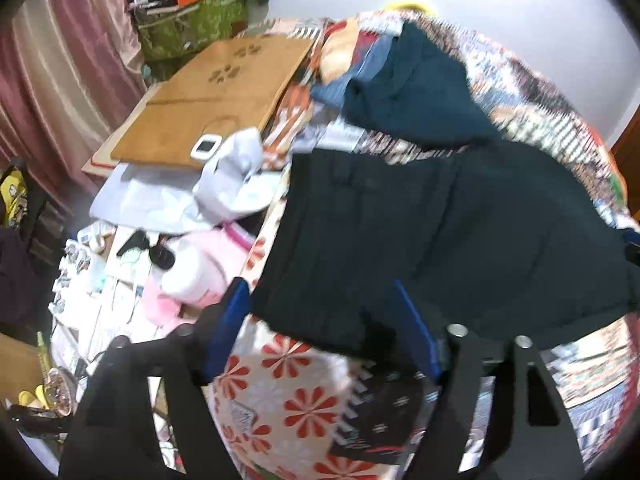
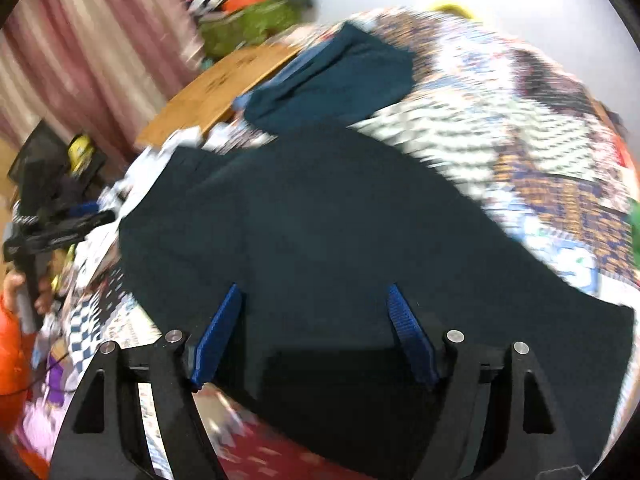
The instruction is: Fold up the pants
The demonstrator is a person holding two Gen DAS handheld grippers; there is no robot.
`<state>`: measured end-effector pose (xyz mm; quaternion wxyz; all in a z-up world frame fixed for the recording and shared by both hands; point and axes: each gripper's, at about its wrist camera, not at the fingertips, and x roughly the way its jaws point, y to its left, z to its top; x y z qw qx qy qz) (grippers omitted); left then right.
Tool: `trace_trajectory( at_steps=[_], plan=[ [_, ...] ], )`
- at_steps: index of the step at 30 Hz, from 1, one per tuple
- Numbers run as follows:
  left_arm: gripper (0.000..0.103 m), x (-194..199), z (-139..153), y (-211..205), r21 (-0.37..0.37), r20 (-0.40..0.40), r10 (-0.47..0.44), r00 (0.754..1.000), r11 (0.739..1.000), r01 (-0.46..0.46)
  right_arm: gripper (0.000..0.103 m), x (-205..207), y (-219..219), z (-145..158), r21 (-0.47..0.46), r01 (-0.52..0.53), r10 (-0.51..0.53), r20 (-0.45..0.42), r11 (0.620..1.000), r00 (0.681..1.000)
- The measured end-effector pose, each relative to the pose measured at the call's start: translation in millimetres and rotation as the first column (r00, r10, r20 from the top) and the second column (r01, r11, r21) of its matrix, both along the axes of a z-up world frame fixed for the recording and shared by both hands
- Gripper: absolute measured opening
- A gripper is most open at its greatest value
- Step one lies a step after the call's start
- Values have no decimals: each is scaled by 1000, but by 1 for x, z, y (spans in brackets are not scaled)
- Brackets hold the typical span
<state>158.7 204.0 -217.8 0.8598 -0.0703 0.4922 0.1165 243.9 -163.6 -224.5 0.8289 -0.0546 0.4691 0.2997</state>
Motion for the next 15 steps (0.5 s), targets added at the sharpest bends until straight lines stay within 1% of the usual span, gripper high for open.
trace_trajectory(
  at_steps=[2,4,7,8,10,11,13,15],
  plan=[
    [82,8,9,-12,11,18,-23,1000,1000,23,73,17,-22,-4,-9,93,-93,-6,996,996],
    [82,19,14,-28,16,23,-58,998,998,57,73,32,-48,-18,-55,193,-193,-11,980,981],
    [85,37,14,-60,2,18,-129,992,992,129,73,40,-84,-48,-114,279,-287,-66,954,956],
    [87,44,13,-71,-2,11,-155,988,988,155,73,37,-101,-56,-91,306,-314,-89,948,945],
    [87,58,9,-95,-5,-5,-207,978,978,207,75,29,-121,-58,-69,342,-348,-106,937,932],
    [87,66,6,-108,-8,-15,-237,971,971,237,75,20,-131,-57,-81,353,-360,-98,932,928],
    [87,77,0,-131,-13,-34,-287,957,958,287,75,4,-141,-52,-86,355,-362,-87,931,928],
    [87,88,-6,-157,-22,-51,-344,938,939,343,75,-15,-149,-46,-102,348,-355,-61,932,933]
  ],
)
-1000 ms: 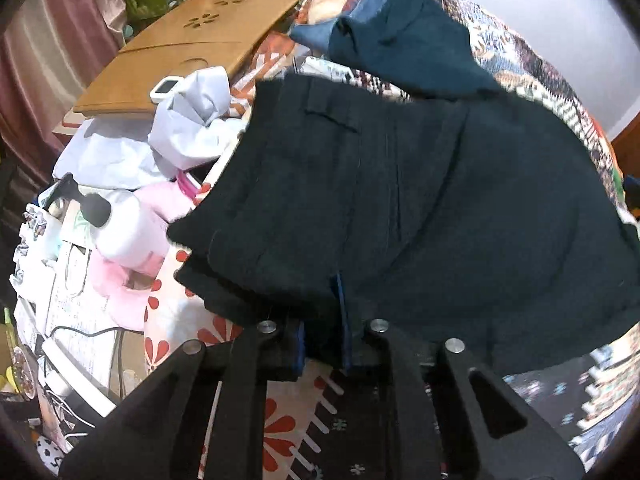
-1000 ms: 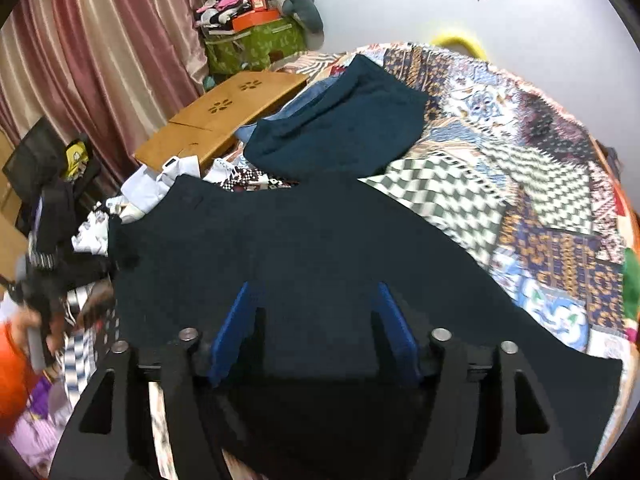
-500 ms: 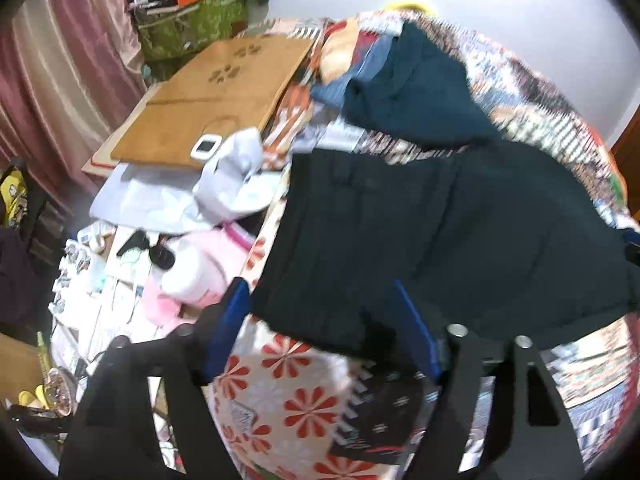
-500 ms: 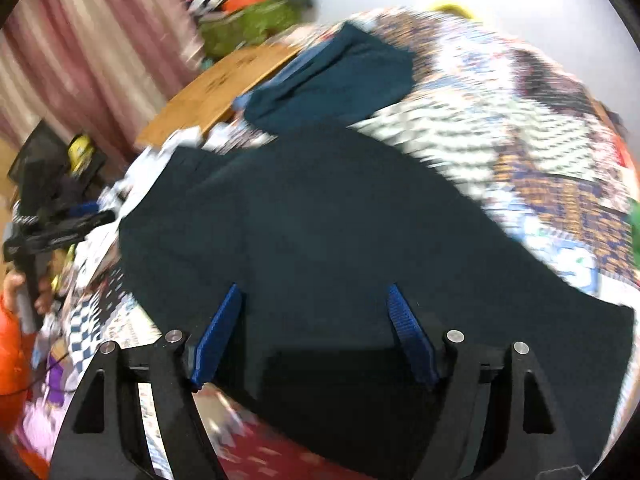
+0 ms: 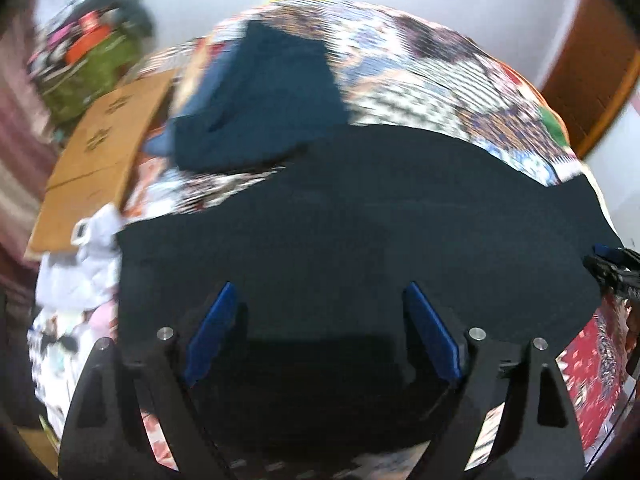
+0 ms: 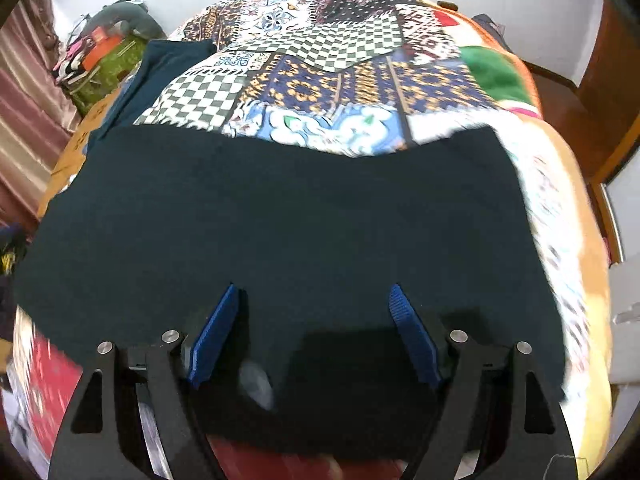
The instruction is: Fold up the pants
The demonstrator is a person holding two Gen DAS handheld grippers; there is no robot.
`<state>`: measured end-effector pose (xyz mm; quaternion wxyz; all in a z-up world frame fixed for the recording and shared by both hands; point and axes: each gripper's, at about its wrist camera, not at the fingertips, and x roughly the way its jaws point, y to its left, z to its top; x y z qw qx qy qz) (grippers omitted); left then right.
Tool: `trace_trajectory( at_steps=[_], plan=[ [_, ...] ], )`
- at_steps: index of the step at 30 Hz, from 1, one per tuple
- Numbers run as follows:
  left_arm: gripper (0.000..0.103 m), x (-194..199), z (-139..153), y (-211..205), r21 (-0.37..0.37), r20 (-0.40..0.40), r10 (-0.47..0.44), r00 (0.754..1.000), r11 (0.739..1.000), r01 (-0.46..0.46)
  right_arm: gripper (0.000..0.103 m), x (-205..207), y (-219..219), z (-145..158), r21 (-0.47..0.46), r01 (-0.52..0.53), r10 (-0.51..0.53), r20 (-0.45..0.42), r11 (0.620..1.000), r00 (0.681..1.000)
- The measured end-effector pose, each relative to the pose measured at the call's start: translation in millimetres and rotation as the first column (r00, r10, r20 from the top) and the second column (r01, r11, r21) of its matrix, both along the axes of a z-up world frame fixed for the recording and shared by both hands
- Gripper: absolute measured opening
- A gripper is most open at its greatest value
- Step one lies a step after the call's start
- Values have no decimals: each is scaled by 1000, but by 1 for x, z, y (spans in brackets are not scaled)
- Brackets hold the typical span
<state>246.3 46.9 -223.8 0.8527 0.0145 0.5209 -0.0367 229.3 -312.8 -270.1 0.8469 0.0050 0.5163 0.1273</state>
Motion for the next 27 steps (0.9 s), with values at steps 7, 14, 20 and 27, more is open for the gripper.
trace_trajectory(
  at_steps=[7,14,20,27],
  plan=[
    [88,21,-2,-73,8,-17,-159,987,987,159,75,-43,-49,23,139,126,-129,10,982,992],
    [92,22,-6,-117,33,-13,-231,973,972,232,74,-55,-78,10,271,256,-259,-24,928,966],
    [95,33,-12,-132,-30,-47,-225,973,974,224,62,-26,-79,6,351,302,-326,7,886,945],
    [95,40,-11,-148,-42,-66,-236,969,971,234,8,-11,-85,8,304,306,-332,37,902,942]
  ],
)
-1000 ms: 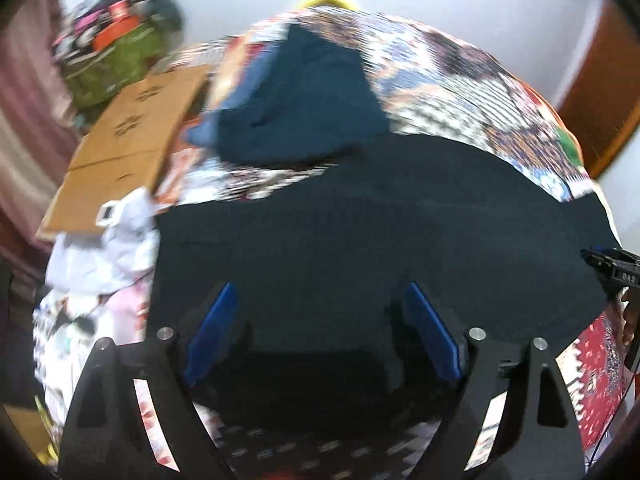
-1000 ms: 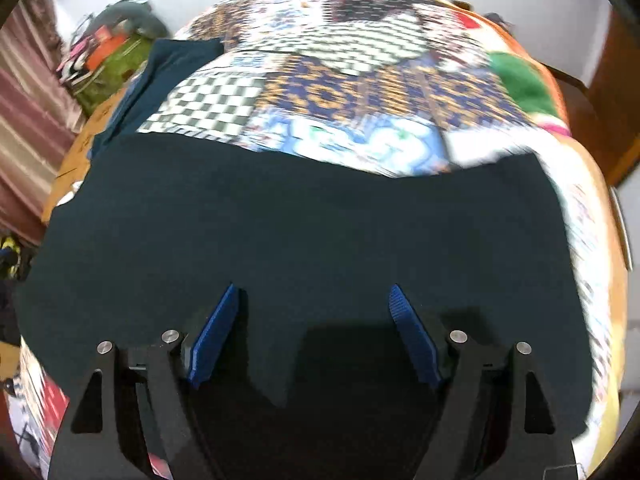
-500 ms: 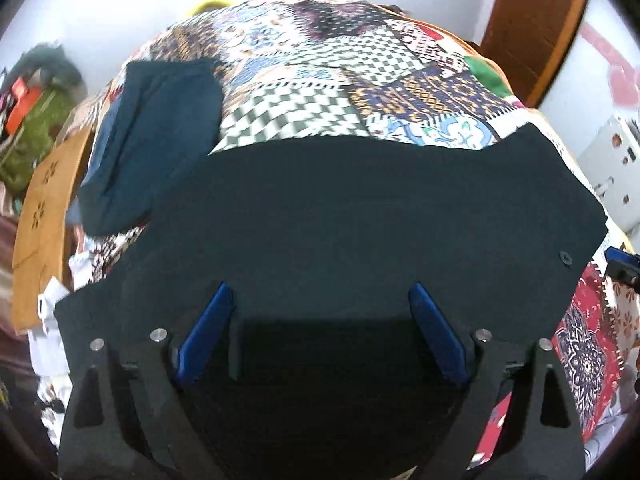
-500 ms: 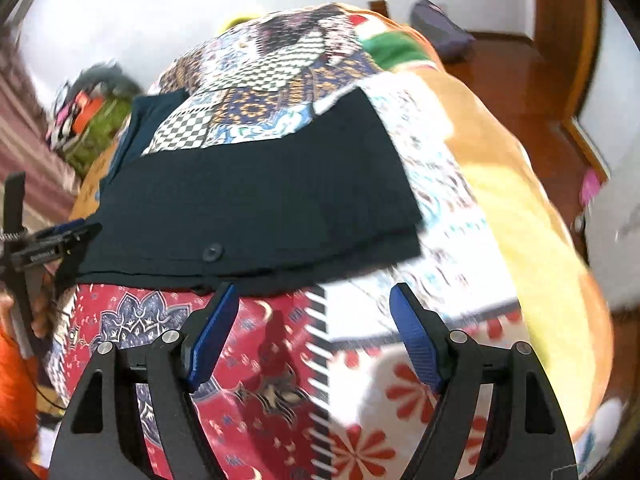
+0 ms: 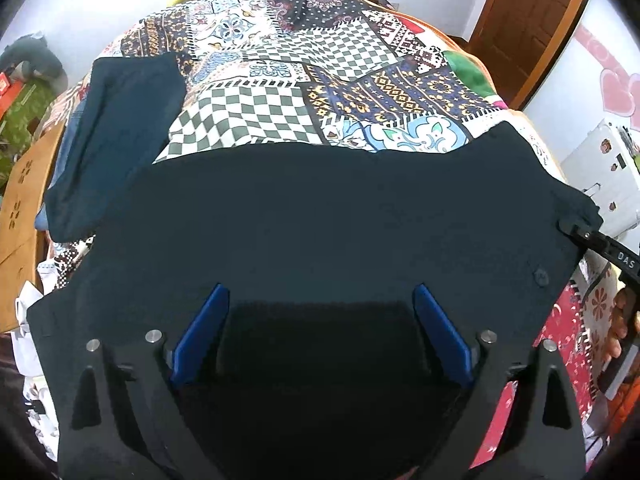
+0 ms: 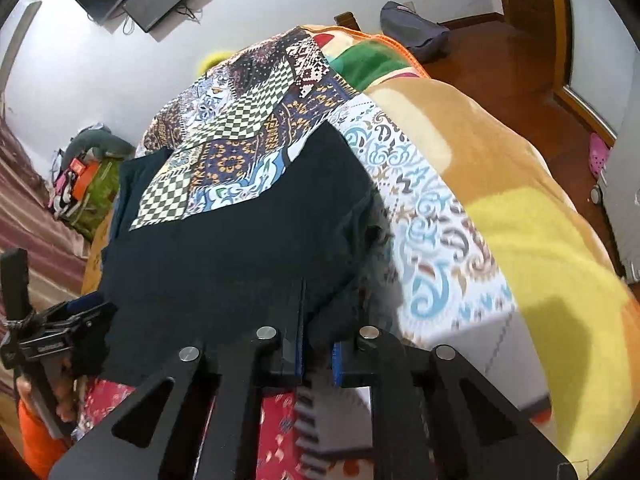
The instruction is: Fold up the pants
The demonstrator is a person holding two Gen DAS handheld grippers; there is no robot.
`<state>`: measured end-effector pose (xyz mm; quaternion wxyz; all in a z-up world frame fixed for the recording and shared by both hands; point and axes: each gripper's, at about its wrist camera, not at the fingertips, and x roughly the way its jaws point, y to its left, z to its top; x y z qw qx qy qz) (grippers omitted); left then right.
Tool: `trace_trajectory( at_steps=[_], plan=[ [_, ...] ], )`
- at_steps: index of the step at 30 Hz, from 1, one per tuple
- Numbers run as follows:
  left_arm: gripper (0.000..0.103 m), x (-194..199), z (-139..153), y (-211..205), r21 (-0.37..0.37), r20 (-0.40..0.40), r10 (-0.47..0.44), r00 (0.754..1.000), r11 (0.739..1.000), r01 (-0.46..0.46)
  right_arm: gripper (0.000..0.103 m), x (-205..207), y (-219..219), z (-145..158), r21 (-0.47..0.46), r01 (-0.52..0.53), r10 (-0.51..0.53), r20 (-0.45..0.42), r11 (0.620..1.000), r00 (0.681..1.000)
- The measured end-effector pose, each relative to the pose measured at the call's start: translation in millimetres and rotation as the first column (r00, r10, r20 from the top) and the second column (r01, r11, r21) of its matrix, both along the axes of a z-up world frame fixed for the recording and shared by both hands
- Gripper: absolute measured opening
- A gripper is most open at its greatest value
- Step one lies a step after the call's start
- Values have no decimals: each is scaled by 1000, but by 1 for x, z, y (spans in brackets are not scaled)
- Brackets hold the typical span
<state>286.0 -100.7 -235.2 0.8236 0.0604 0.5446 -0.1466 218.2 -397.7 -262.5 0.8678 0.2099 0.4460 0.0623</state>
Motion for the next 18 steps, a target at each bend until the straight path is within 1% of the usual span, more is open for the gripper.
trace_trajectory(
  at_steps=[1,4,5,7,9,11,15,18],
  plan=[
    [95,1,1,-1,-1,-2,0,1000,1000,0,7,0,-2,3,-27,-7,8,14,1000,1000],
    [95,3,5,-4,-7,12,8,1000,1000,-8,6,2,-10,13,-61,-1,4,50,998,999],
    [95,3,8,-4,-9,19,12,1000,1000,-12,6,2,-14,19,-88,19,-13,70,996,997],
    [95,4,14,-4,-19,33,23,999,1000,-22,6,4,-22,26,-113,49,-39,90,992,995],
    [95,4,20,-1,-28,50,31,998,999,-30,6,6,-31,32,-99,71,-62,96,993,993],
    [95,1,29,3,-33,80,43,996,999,-40,6,5,-34,42,-89,69,-58,112,994,992],
    [95,-6,49,14,-52,138,66,988,997,-59,6,5,-24,64,-94,46,-30,164,995,986],
    [95,-16,69,24,-58,201,80,976,996,-70,6,6,-10,86,-86,17,2,218,996,976]
  ],
)
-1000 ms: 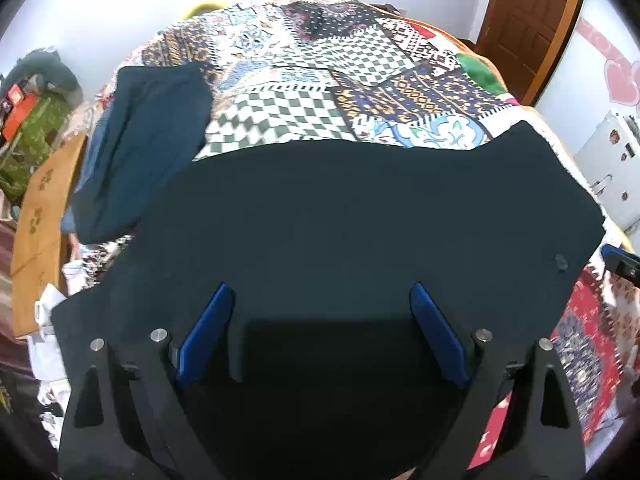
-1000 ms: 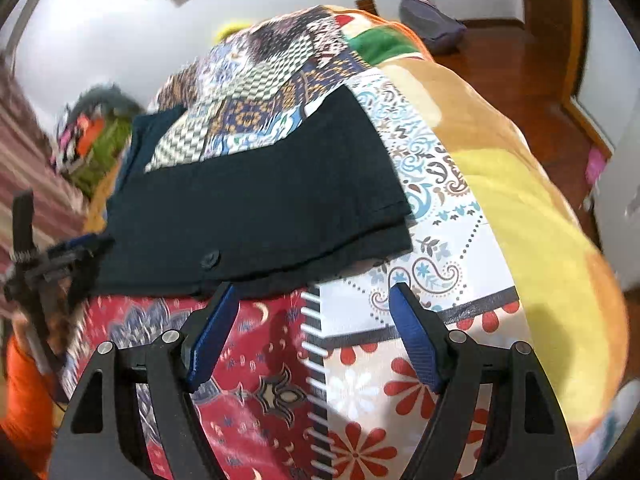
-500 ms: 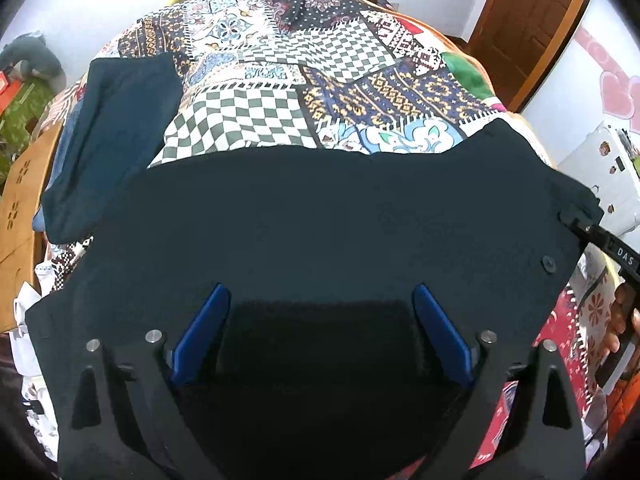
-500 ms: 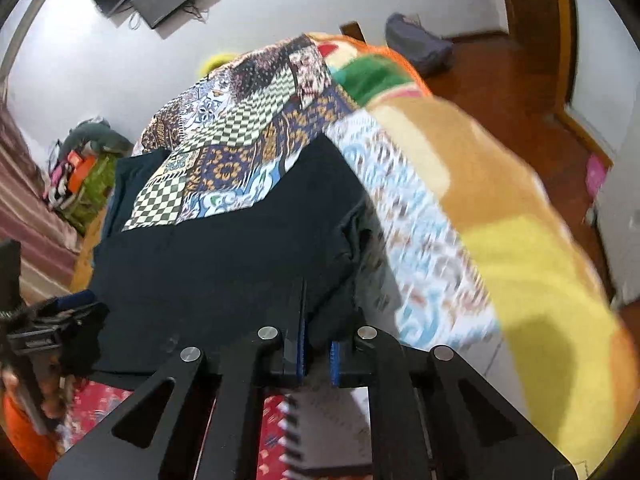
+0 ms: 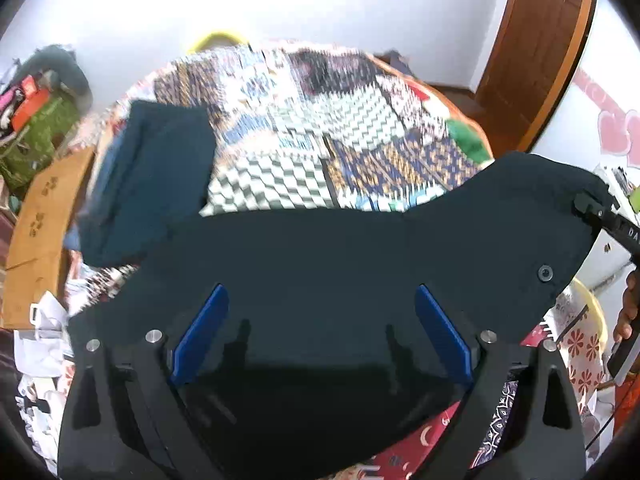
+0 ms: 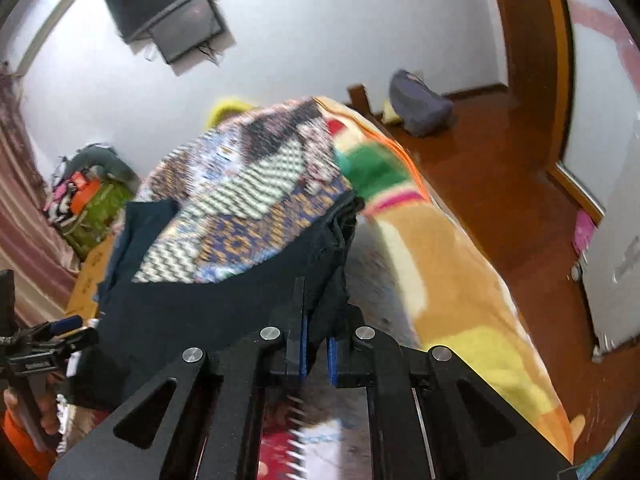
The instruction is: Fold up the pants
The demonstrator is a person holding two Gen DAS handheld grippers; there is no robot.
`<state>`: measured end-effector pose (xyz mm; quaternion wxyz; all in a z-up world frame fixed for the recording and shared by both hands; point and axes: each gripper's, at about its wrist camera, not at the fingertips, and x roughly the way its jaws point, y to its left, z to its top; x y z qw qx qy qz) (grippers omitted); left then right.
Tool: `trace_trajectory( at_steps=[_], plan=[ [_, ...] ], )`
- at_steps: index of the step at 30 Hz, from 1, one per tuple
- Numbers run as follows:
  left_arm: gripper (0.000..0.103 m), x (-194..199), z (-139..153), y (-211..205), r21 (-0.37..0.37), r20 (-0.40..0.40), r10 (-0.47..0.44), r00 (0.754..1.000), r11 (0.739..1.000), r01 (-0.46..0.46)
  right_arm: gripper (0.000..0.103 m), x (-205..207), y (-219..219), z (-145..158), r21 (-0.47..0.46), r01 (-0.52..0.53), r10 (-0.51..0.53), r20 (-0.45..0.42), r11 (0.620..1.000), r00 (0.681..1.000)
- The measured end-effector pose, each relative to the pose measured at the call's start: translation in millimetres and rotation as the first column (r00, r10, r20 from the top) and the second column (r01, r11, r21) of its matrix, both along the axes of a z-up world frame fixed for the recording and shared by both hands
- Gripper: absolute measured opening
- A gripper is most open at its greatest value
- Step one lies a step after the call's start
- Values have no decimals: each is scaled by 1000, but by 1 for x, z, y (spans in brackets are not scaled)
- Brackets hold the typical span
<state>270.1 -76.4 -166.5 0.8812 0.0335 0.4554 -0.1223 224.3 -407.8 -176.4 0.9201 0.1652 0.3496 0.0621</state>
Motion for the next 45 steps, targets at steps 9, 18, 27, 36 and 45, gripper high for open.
trace_trajectory(
  at_steps=[9,18,27,36,45],
  plan=[
    [95,-41,53,39,-28,161,41,986,999,-37,6,13,67,64,29,-154,148,156,988,977],
    [102,-67,71,87,-101,213,131,968,989,-112,6,29,158,89,18,-344,333,206,939,920],
    [102,-81,55,144,-162,148,247,958,961,-223,6,30,262,29,23,-534,531,67,845,845],
    [102,-90,33,173,-169,86,320,944,938,-302,9,11,315,-52,-45,-662,648,-160,748,744],
    [102,-81,37,164,-144,105,299,949,948,-283,34,0,298,-31,-40,-690,675,-173,723,717]
  ],
)
